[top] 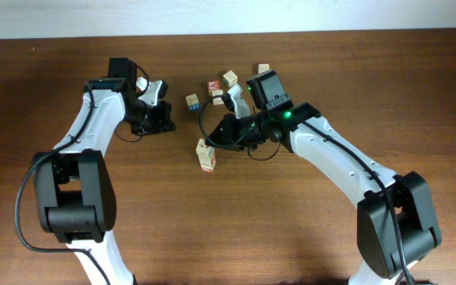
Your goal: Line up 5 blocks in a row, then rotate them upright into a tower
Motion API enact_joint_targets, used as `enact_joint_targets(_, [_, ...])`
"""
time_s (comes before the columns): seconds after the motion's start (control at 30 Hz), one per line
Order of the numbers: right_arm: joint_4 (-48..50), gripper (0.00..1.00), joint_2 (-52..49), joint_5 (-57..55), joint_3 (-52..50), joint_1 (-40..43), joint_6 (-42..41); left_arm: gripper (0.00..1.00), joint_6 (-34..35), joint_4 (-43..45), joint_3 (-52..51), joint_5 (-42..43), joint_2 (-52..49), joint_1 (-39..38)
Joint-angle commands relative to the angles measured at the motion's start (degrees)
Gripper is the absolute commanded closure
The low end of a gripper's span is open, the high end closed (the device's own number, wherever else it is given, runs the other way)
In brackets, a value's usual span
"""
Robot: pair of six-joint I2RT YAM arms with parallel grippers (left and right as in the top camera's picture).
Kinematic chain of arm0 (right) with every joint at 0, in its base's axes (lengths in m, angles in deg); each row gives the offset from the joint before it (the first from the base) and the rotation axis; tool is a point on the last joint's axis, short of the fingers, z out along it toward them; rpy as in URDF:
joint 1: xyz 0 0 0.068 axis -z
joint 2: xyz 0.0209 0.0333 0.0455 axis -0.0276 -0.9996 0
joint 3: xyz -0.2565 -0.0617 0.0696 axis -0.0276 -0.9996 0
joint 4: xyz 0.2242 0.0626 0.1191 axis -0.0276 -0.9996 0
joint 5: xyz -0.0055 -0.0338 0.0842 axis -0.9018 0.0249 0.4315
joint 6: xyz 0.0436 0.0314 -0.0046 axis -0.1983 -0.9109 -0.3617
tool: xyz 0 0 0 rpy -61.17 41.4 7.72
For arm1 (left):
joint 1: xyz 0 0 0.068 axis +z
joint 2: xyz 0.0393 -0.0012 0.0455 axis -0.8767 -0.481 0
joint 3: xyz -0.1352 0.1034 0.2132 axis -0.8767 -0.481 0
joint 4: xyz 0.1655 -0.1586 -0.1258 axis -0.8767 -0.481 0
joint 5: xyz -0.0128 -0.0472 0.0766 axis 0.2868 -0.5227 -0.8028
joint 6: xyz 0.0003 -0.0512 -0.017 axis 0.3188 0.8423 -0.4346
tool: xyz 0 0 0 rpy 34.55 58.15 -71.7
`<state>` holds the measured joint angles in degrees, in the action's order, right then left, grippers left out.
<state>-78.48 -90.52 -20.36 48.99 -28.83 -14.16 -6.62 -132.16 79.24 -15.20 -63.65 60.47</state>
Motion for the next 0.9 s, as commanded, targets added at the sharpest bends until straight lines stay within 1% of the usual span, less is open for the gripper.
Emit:
enact_joint_targets(0.0, [-1.36,0.96,-2.56,-4.48,0.92,-0.02,-0.04,1.0,-0.52,-0.24,1.22,-0.44,-0.11,0.11])
enact_joint_targets(0.27, [-1.31,0.96,-2.56,-2.89,1.53,-0.02,-0.07,1.0,-0.52,-0.2,1.22,-0.44,-0.11,0.09])
enact_joint_targets(0.57, [-2.78,0.96,-2.56,-1.38,4.76,-0.11,-0.07,1.0,-0.52,-0.22,1.22,-0.44,-0.11,0.09])
enact_joint_targets(0.87, [-2.86,0.96,-2.27,1.03,4.92,-0.11,-0.7,1.0,-0.52,-0.22,1.22,-0.44,-0.11,0.09])
